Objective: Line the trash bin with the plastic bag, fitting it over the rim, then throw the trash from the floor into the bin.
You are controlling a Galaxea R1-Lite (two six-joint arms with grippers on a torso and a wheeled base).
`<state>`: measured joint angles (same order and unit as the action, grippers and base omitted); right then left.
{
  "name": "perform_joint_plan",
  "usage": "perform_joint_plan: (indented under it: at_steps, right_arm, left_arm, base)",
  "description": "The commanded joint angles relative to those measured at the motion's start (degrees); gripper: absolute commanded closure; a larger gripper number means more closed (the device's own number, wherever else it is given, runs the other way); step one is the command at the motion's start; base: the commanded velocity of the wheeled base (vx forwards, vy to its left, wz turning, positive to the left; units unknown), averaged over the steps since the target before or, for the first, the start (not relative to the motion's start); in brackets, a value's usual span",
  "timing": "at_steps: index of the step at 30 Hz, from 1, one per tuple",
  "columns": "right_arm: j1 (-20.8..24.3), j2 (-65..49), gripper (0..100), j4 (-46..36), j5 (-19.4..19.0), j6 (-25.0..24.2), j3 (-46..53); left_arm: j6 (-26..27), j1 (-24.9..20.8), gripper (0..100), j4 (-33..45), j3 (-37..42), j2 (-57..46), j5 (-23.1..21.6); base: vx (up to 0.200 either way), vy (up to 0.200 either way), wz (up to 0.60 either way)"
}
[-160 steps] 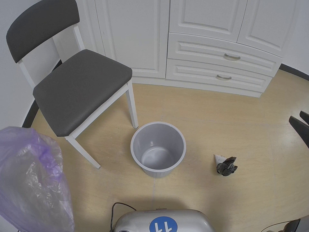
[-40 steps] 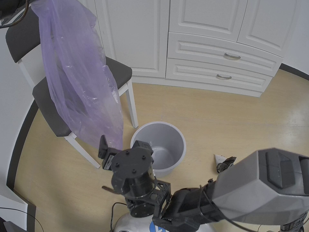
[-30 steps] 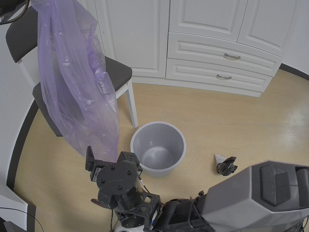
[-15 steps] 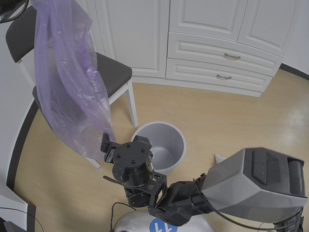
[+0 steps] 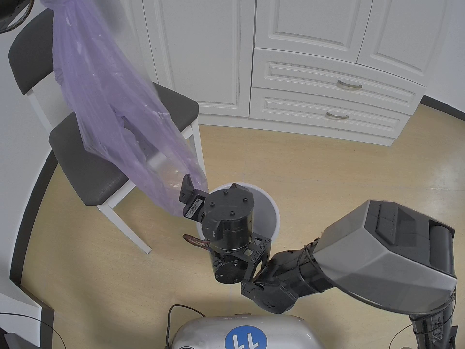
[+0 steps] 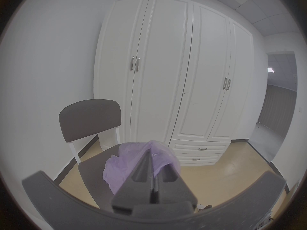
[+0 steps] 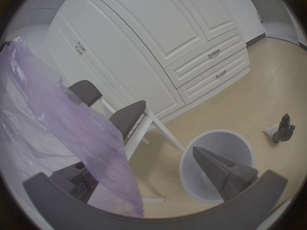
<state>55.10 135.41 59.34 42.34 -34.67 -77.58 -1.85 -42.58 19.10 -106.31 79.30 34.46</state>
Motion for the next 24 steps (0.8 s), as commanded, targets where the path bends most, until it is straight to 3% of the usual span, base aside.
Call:
perform_joint_plan:
  at_steps: [1,18,19,24]
  right_arm:
    - [-0.5,1.1,0,0.1,-0.1,0.0,0.0]
    - [0.3,2.5,0,-0.2,-1.3,-0.6,0.0]
    - [0.4,2.2,100,-0.2,-1.3,-0.6,0.0]
    - [1.3,0.2,100,0.0,-1.4,-0.6,0.1]
  left_arm:
    - [-0.3,0.0,100,0.0,0.5,-0.5,0.0]
    - [-1.7,0.0,100,0.0,1.5,-0.6,0.1]
    - [-1.8,0.0,100,0.0,1.5,-0.6,0.1]
    - [-2.5,-0.2,100,-0.1,2.2,-0.7,0.1]
  base:
    - [0.0,0.0,0.0]
    - [0.0,0.0,0.0]
    - [0.0,0.0,0.0]
    - [0.0,0.0,0.0]
